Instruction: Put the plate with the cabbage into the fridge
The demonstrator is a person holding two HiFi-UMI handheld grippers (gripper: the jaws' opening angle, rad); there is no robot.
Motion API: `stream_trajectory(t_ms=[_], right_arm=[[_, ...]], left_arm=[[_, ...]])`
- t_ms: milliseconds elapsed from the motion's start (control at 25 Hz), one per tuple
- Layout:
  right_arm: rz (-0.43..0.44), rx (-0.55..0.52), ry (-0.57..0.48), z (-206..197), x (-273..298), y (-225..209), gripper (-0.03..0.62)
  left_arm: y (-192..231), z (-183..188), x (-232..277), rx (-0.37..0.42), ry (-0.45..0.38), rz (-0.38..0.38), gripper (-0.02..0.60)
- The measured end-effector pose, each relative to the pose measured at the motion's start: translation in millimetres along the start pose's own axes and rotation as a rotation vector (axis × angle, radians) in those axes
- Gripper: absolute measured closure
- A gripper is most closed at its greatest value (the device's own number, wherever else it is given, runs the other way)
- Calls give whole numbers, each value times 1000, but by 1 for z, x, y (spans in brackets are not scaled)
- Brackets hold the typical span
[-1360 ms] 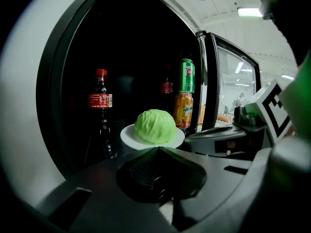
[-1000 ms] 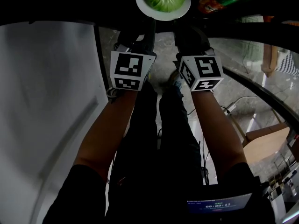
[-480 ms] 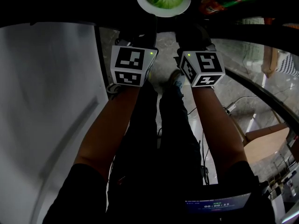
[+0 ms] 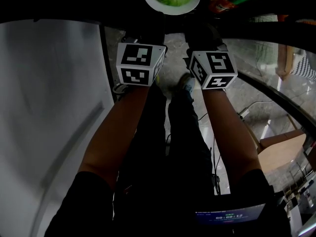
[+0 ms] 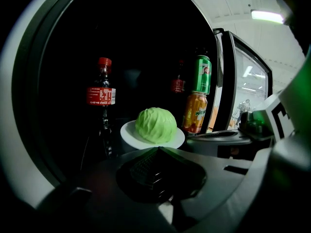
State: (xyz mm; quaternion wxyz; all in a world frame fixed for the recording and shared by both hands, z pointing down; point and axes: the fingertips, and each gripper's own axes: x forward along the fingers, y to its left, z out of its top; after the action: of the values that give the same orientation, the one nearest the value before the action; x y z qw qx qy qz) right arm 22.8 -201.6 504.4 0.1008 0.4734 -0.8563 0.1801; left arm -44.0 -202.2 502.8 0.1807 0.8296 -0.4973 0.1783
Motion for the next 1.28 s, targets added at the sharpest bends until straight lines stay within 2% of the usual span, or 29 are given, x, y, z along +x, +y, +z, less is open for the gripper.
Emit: stream_trajectory(t_ms=[520, 720, 1280], right_arm=[[3, -40, -27, 13, -15, 5, 588], [11, -17, -39, 22, -21, 11, 588], [16, -61, -69, 59, -49, 20, 588]], left_arm=[[-6, 6, -15, 46, -51, 5, 577], [-13, 13, -26, 63, -65, 4, 577], [-30, 54, -54, 81, -140, -3, 577]])
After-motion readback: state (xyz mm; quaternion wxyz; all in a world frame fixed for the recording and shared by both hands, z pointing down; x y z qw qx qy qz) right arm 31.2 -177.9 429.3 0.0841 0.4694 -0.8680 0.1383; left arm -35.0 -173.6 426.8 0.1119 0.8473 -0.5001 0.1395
